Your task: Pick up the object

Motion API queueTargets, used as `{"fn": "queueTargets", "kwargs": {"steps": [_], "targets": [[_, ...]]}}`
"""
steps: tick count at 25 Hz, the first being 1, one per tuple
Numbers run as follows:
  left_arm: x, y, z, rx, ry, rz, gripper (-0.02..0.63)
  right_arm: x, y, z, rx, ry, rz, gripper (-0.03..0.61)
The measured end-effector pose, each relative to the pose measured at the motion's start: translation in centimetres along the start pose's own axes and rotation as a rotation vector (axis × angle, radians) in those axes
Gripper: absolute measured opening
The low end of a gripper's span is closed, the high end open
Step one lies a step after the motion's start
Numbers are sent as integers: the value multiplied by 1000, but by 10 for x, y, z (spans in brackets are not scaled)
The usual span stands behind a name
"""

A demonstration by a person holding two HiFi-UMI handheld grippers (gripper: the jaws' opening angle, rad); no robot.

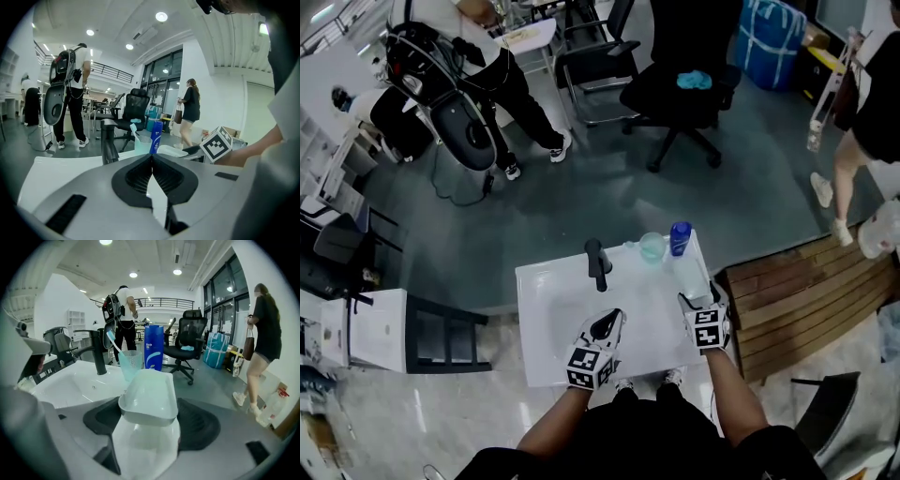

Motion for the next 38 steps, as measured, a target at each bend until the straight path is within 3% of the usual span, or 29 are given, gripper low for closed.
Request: {"fn": "queueTargets", "kwargs": {"steps": [11, 24, 38], "targets": [[8, 11, 6, -19, -27, 38, 21, -52, 67, -7, 9, 3, 176, 379], [15, 38, 12, 32, -72, 101, 20, -108, 129, -13, -20, -35, 354, 379], [19, 48, 23, 87, -80, 129, 20, -116, 130, -8, -54, -75, 363, 379]]}}
Point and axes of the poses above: the fingertips, and each gripper's own axes: x forward along the fingers, z to its right, y out of its top, the point moved 7 cm from there along -x, backward along the fingers, and after that the axes turned 11 degrees about z, right-handed, at the moved point
